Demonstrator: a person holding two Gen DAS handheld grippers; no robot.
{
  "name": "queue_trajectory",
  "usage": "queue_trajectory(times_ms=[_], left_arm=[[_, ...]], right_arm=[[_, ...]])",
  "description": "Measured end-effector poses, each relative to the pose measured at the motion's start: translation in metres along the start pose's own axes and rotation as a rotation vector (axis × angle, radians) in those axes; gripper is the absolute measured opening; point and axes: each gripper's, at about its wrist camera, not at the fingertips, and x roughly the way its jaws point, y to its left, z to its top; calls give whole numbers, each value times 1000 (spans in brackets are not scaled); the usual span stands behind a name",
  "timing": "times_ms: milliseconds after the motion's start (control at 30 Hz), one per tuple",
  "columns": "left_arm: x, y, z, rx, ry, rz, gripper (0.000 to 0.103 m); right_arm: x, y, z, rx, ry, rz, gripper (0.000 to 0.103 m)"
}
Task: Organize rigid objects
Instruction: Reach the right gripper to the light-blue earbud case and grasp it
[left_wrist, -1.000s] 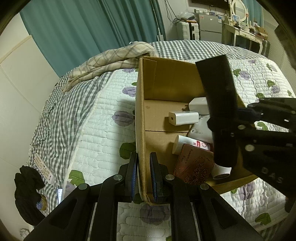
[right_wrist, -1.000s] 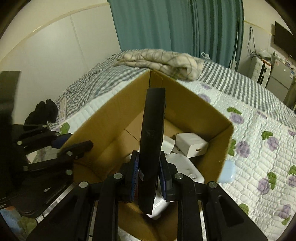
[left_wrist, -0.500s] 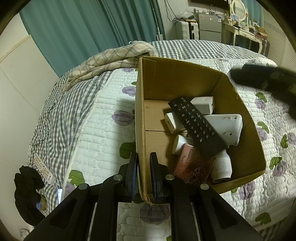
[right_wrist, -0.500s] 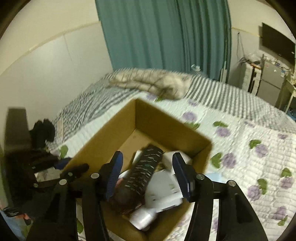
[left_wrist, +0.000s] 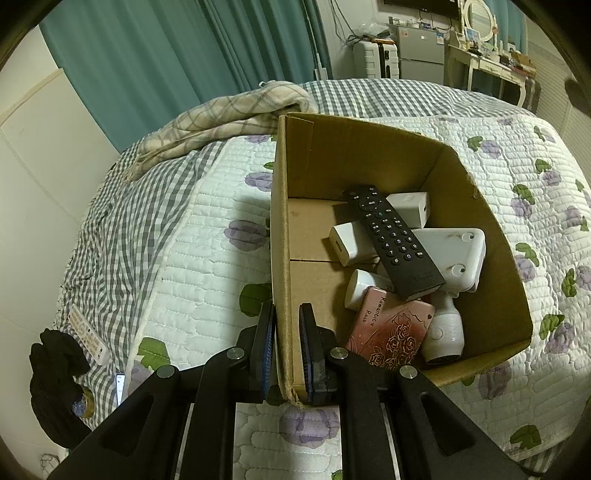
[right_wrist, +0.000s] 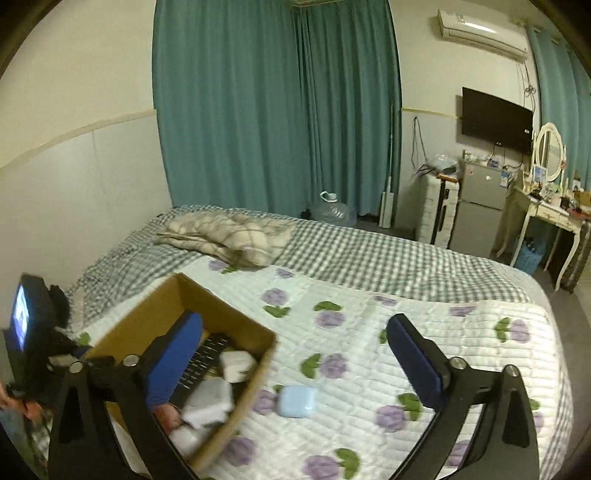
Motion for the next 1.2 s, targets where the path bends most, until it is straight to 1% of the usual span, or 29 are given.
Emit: queue_trajectory(times_ms=[100, 200, 367, 433, 533, 600, 700, 767, 867, 1000, 1200], left_arm=[[0, 0, -1, -2, 1, 4, 13], [0, -1, 0, -2, 1, 9, 13], [0, 0, 0, -10, 4, 5, 13], [0, 0, -1, -7, 4, 8, 13], [0, -2, -1, 2, 4, 19, 13], [0, -2, -1, 0, 3, 19, 13], [0, -2, -1, -4, 5, 14, 13], [0, -1, -1, -2, 3, 17, 13], [-1, -1, -1, -3, 2, 16, 13], [-1, -1, -1, -2, 2, 16, 13], [-1, -1, -1, -1, 3, 15, 13]], right_arm=[[8, -10, -13, -25, 19, -24, 102], [23, -17, -32, -75, 53, -53, 102], [65, -15, -73, -157, 153, -71, 102], [85, -10, -89, -177, 223, -58, 102], [107, -6, -104, -202, 290, -33, 102], [117, -5, -110, -206, 316, -12, 102], [128, -6, -114, -187, 332, 22, 101], [137, -6, -117, -182, 344, 36, 98], [149, -2, -120, -186, 375, 50, 91], [162, 2, -124, -199, 420, 77, 74], [174, 8, -126, -204, 425, 90, 67]])
